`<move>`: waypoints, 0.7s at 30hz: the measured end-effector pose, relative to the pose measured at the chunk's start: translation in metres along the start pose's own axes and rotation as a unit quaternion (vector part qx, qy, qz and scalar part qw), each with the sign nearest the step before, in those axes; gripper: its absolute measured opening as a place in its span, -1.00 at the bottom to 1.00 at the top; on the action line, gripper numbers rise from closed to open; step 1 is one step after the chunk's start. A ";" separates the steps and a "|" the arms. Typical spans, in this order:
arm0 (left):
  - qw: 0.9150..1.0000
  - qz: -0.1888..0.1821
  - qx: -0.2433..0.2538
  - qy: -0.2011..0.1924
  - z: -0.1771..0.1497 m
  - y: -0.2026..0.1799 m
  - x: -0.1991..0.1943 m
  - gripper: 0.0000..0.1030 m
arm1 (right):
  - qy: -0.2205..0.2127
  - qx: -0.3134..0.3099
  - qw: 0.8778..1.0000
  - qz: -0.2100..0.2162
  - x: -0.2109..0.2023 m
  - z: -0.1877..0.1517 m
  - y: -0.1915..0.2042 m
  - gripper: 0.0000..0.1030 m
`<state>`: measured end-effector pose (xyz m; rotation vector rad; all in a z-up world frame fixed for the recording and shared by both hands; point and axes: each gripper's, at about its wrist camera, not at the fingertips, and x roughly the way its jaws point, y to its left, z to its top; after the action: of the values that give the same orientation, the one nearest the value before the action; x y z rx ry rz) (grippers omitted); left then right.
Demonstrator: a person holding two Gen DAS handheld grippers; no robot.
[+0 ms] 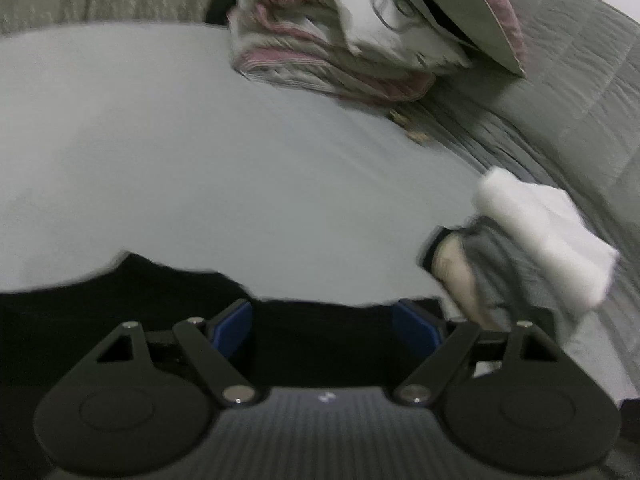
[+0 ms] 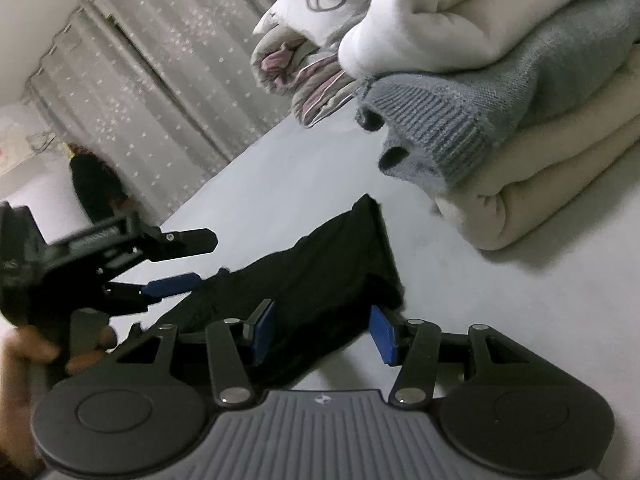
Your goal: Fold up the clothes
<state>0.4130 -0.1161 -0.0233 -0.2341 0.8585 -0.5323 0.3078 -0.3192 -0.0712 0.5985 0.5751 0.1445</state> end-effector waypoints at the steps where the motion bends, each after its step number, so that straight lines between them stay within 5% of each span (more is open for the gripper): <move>1: 1.000 -0.013 -0.005 0.011 0.000 -0.005 0.003 0.59 | -0.004 -0.001 1.000 -0.004 0.001 0.000 0.001 -0.07; 3: 0.999 -0.032 -0.018 0.030 -0.001 -0.010 0.011 0.59 | -0.010 -0.002 1.000 -0.014 0.002 -0.001 0.002 -0.19; 7: 0.995 -0.061 -0.040 0.067 -0.005 -0.016 0.029 0.60 | -0.014 0.016 0.999 -0.032 0.005 0.001 -0.004 -0.79; 15: 0.990 -0.086 -0.055 0.095 -0.007 -0.023 0.040 0.62 | -0.026 -0.015 1.000 0.010 -0.002 0.002 0.004 -0.86; 21: 0.991 -0.083 0.003 0.103 -0.005 -0.048 0.039 0.64 | -0.031 -0.103 0.993 0.049 -0.005 -0.005 0.030 -0.86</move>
<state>0.4131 -0.1773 -0.0325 -0.2499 1.0428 -0.7242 0.3019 -0.2932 -0.0550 0.4284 0.4639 0.2733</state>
